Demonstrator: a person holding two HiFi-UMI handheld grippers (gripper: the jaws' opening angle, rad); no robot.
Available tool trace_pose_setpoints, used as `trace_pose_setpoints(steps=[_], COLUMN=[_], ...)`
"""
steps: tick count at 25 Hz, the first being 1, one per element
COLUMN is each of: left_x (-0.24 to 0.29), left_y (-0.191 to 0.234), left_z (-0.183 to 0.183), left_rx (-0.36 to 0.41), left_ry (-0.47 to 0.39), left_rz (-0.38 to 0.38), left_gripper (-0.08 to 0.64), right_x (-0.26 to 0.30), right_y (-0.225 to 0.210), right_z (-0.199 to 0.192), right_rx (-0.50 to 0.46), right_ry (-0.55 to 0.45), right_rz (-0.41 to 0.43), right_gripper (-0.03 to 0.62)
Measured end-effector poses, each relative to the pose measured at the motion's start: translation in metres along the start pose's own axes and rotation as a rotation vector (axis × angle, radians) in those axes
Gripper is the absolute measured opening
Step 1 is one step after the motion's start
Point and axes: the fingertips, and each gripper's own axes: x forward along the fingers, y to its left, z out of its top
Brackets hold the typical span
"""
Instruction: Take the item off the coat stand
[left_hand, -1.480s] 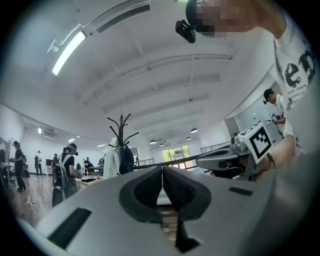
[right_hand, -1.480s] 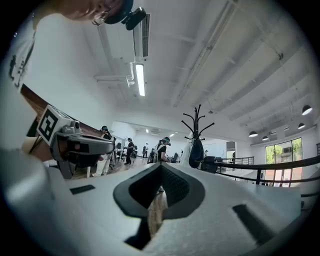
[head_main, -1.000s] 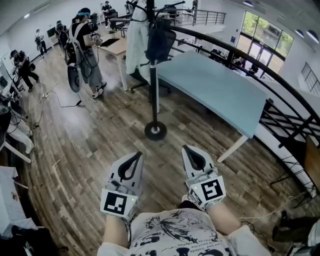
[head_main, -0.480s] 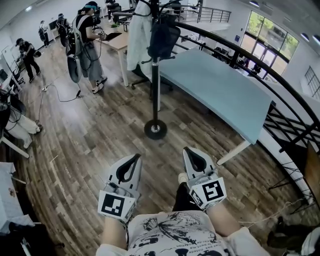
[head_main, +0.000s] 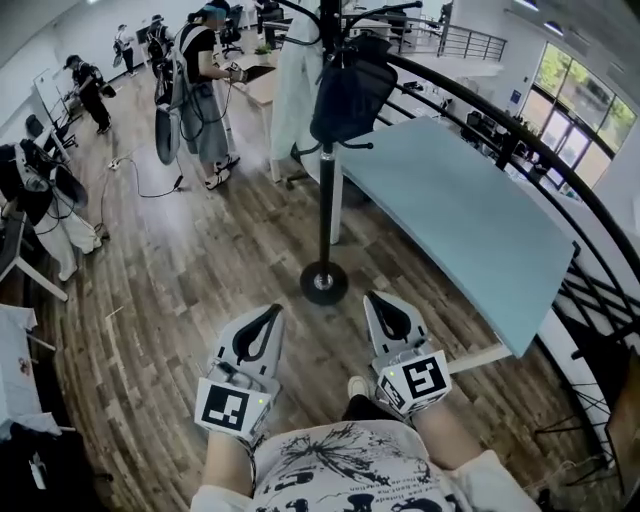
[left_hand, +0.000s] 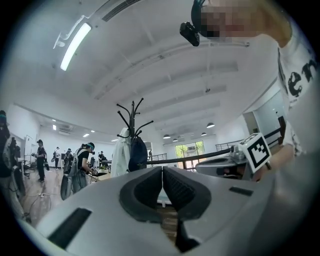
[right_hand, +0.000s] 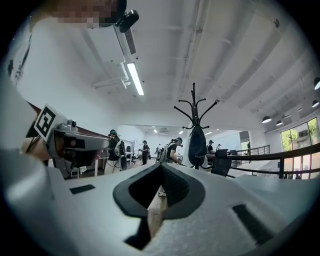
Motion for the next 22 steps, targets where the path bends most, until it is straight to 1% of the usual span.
trace_pose_setpoints(steps=[4,7,10,13,17,22], left_x=[0.071,0.120,0.155,0.179,0.205,0.230], left_y=[0.012,0.013,0.014,0.014,0.018,0.036], left_z=[-0.002,0.000,0.000,0.000,-0.003,-0.008], left_rx=[-0.003,-0.003,0.002,0.000,0.009,0.011], left_ry=[-0.013,-0.025,-0.033,-0.031,-0.015,-0.003], left_rz=[0.071,0.103,0.132,0.149,0.152,0.139], left_gripper=[0.005,0.005,0.005,0.005,0.005,0.005], right_x=[0.041,0.065,0.084,0.098,0.119,0.151], right_y=[-0.062,-0.105,-0.138,-0.163,-0.191,-0.202], right_z=[-0.003,-0.003,-0.006,-0.007,-0.007,-0.009], right_rx=[-0.019,-0.035,-0.042,-0.052,-0.054,-0.064], right_ry=[-0.009,-0.014,-0.016,-0.011,-0.013,-0.015], right_rz=[0.059,0.102,0.124,0.140,0.139,0.140], right_gripper=[-0.006,-0.006,-0.006,-0.006,-0.006,-0.006])
